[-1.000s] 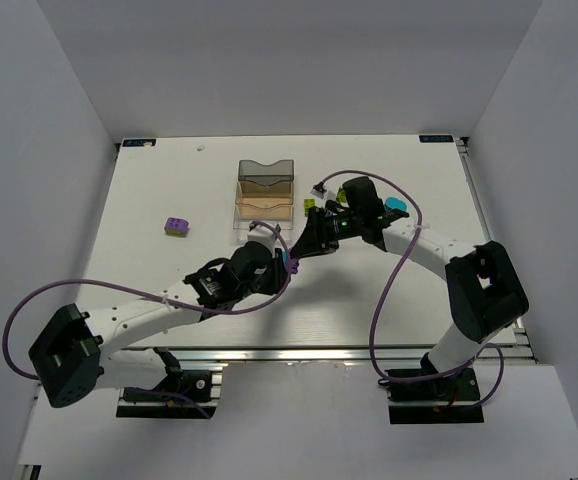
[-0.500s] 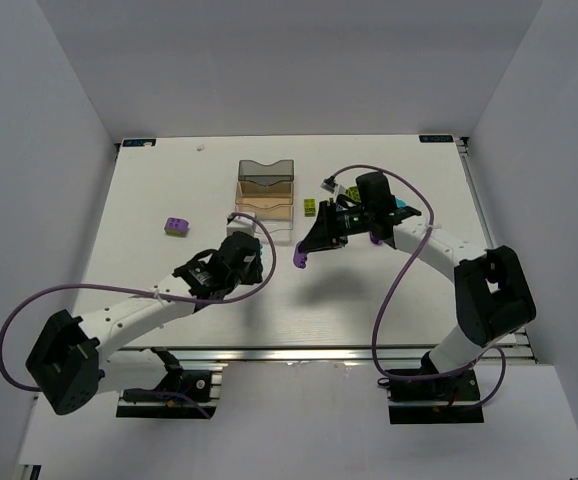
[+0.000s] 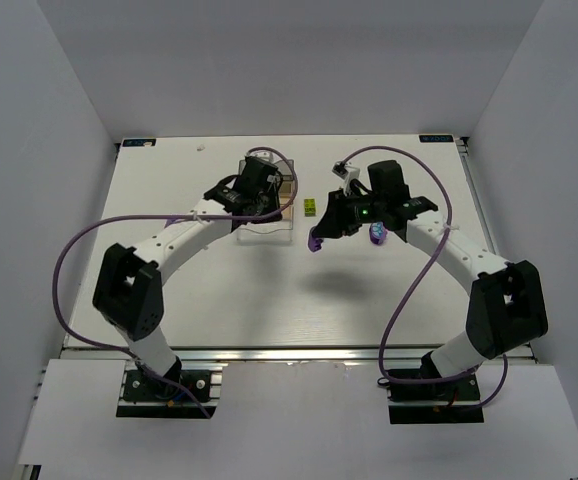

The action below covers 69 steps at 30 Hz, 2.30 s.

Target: Sort the legos into containers by color

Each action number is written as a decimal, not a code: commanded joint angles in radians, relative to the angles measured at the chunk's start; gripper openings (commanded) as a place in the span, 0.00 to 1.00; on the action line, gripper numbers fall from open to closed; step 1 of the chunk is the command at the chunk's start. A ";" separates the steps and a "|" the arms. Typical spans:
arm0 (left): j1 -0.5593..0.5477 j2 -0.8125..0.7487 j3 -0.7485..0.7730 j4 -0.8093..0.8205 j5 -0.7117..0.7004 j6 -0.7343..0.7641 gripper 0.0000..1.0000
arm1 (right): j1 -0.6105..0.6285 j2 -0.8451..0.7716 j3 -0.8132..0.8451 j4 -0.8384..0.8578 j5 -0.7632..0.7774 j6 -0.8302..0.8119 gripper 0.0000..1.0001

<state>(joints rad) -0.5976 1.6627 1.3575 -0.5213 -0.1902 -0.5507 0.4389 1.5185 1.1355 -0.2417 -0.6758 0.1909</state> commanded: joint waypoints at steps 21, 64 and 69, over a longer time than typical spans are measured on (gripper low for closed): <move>0.018 0.203 0.178 -0.184 0.163 0.146 0.08 | -0.069 -0.021 -0.002 0.004 0.010 -0.054 0.00; 0.056 0.142 0.240 -0.171 0.043 0.097 0.20 | -0.055 0.093 0.088 0.018 0.021 -0.100 0.00; 0.076 -0.153 -0.013 -0.097 -0.009 -0.004 0.30 | 0.009 0.221 0.261 0.099 0.106 -0.097 0.00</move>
<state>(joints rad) -0.5381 1.7058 1.4319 -0.6655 -0.1387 -0.4717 0.4057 1.6905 1.2858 -0.2295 -0.6193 0.1108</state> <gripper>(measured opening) 0.254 0.421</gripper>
